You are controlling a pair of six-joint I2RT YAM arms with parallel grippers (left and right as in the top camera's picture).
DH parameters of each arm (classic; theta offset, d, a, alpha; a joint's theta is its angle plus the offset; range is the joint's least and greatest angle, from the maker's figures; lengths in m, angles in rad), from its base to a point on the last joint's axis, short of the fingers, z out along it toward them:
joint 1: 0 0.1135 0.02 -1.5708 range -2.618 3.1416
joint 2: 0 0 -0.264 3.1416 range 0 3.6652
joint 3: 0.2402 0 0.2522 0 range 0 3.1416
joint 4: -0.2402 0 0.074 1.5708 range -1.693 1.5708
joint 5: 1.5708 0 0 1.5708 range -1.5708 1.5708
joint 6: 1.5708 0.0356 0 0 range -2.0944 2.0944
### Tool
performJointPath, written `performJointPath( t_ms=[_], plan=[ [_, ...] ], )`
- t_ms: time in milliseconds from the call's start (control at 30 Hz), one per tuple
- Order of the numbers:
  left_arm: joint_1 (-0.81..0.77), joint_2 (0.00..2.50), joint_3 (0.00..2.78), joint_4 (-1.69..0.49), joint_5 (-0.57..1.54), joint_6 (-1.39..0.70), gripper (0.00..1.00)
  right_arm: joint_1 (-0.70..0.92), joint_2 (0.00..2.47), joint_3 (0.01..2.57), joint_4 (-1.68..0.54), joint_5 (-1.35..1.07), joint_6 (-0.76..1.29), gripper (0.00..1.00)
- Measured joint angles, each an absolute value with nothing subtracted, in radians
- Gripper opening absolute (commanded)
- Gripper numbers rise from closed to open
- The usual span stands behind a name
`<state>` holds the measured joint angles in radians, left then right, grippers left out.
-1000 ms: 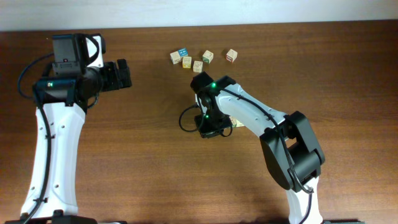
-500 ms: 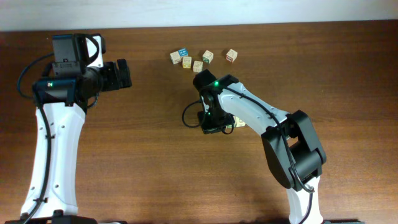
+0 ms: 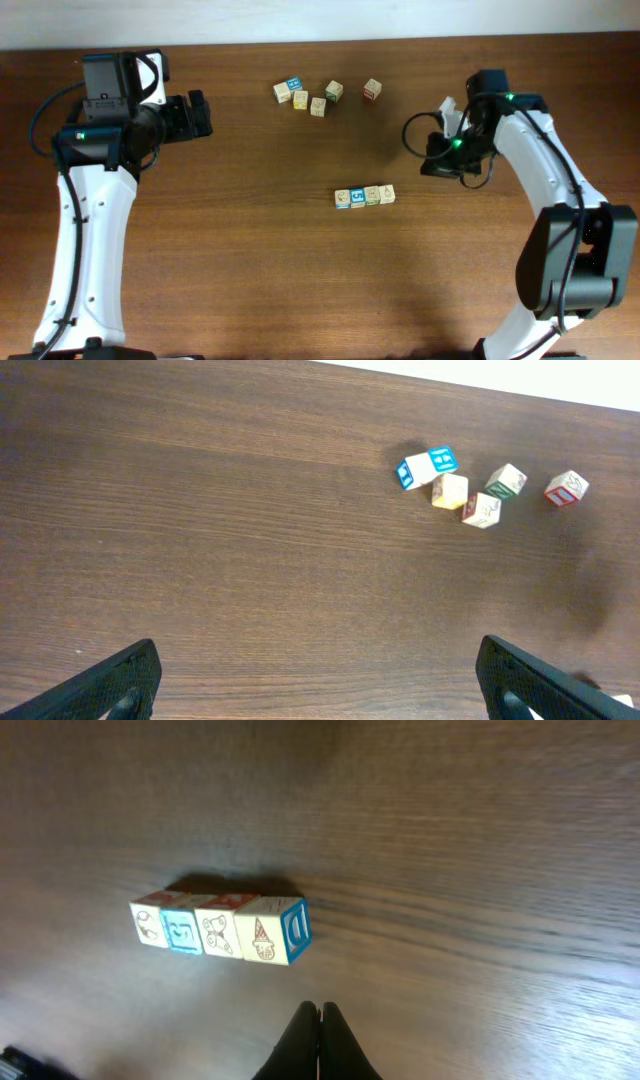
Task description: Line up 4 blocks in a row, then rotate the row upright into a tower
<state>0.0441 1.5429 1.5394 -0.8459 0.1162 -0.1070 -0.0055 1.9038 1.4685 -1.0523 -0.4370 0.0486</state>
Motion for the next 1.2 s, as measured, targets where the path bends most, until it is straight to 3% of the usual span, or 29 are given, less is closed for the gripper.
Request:
performJointPath(
  t_ms=[33, 67, 100, 300, 367, 533, 733, 1200],
  plan=[
    [0.044, 1.543, 1.539, -0.846, 0.120, -0.107, 0.95, -0.005, 1.910, 1.439, -1.016, -0.453, 0.047, 0.04],
    [0.044, 1.543, 1.539, -0.854, 0.134, -0.107, 0.52, -0.005, 1.913, 1.414, -0.990, -0.463, 0.044, 0.04],
    [0.044, 1.543, 1.539, -0.868, 0.172, -0.113, 0.00, -0.004, 1.917, 1.379, -0.955, -0.476, 0.045, 0.04],
    [-0.139, 1.757, 1.513, -0.872, 0.321, -0.172, 0.00, -0.004, 1.918, 1.260, -0.807, -0.508, 0.068, 0.04],
    [-0.258, 1.880, 1.506, -0.873, 0.337, -0.184, 0.00, -0.004, 1.918, 1.253, -0.799, -0.511, 0.079, 0.04],
    [-0.385, 2.091, 1.503, -0.856, 0.405, -0.284, 0.00, -0.004, 1.918, 1.253, -0.797, -0.514, 0.080, 0.04],
    [-0.410, 2.121, 1.483, -0.741, 0.485, -0.360, 0.00, 0.044, 1.918, 1.253, -0.796, -0.498, 0.133, 0.04],
    [-0.435, 2.121, 1.481, -0.788, 0.513, -0.416, 0.00, 0.048, 1.918, 1.253, -0.780, -0.442, 0.236, 0.04]
  ],
)
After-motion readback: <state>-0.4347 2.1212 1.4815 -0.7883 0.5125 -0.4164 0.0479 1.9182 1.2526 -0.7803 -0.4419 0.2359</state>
